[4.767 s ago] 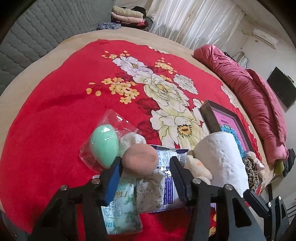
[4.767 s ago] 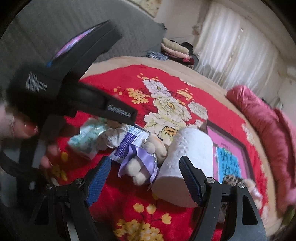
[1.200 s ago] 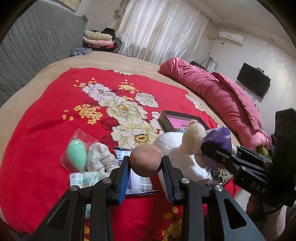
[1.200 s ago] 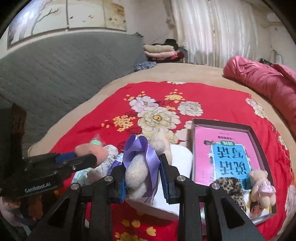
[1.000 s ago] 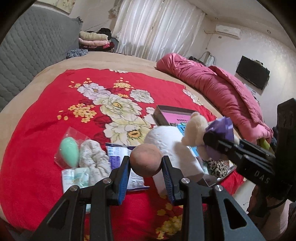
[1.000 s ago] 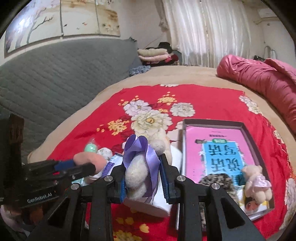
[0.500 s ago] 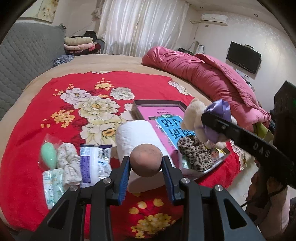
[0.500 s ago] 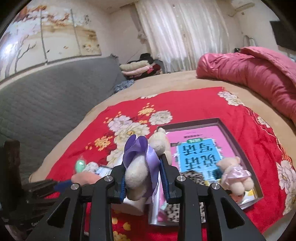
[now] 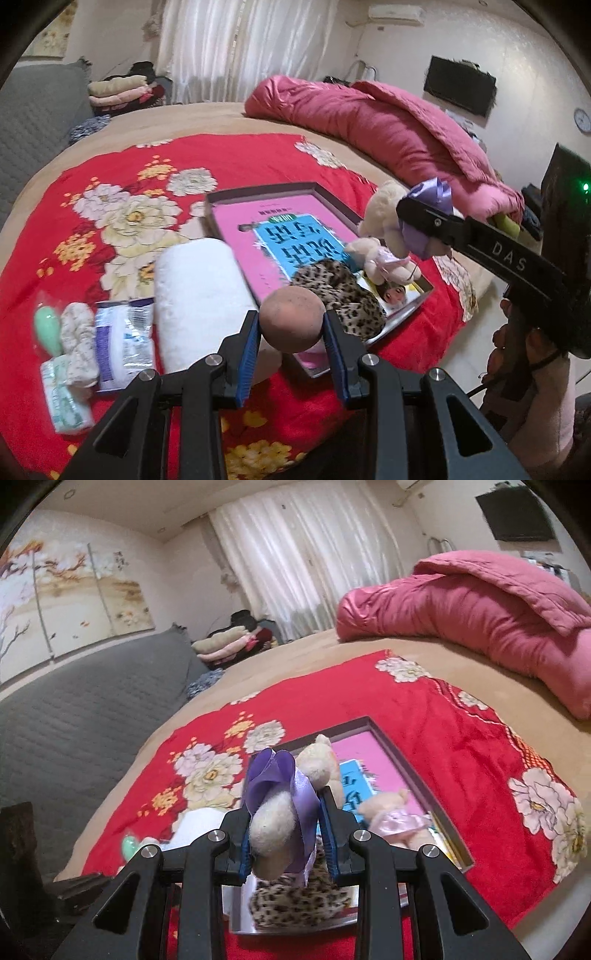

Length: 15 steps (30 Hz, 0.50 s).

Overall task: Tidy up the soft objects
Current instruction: 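Lift the bear and peach ball and carry them toward the pink tray, then lower the white bear into the tray and open the right tool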

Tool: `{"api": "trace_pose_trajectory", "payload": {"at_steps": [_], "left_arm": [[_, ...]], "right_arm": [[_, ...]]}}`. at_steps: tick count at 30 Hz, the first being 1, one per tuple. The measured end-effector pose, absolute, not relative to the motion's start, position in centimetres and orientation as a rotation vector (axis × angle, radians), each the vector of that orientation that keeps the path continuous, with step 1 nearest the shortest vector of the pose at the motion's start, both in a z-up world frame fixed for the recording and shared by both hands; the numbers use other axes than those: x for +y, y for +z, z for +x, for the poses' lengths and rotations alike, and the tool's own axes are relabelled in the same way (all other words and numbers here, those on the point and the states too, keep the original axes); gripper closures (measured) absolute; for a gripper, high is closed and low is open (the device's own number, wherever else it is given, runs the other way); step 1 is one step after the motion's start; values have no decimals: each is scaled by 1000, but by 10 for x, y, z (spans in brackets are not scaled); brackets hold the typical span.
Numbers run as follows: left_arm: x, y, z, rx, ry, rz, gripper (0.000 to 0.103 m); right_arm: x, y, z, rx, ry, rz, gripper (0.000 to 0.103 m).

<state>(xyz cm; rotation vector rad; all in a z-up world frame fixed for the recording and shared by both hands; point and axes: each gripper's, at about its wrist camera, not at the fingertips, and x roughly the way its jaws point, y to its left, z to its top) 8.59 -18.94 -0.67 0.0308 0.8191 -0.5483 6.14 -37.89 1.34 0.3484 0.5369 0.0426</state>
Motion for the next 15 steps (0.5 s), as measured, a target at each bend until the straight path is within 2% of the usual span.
{"api": "trace_pose_trajectory", "payload": {"at_steps": [15], "left_arm": [[-240, -39, 119, 910, -561, 92, 68]], "right_arm": [[-402, -5, 65, 560, 13, 384, 72]]}}
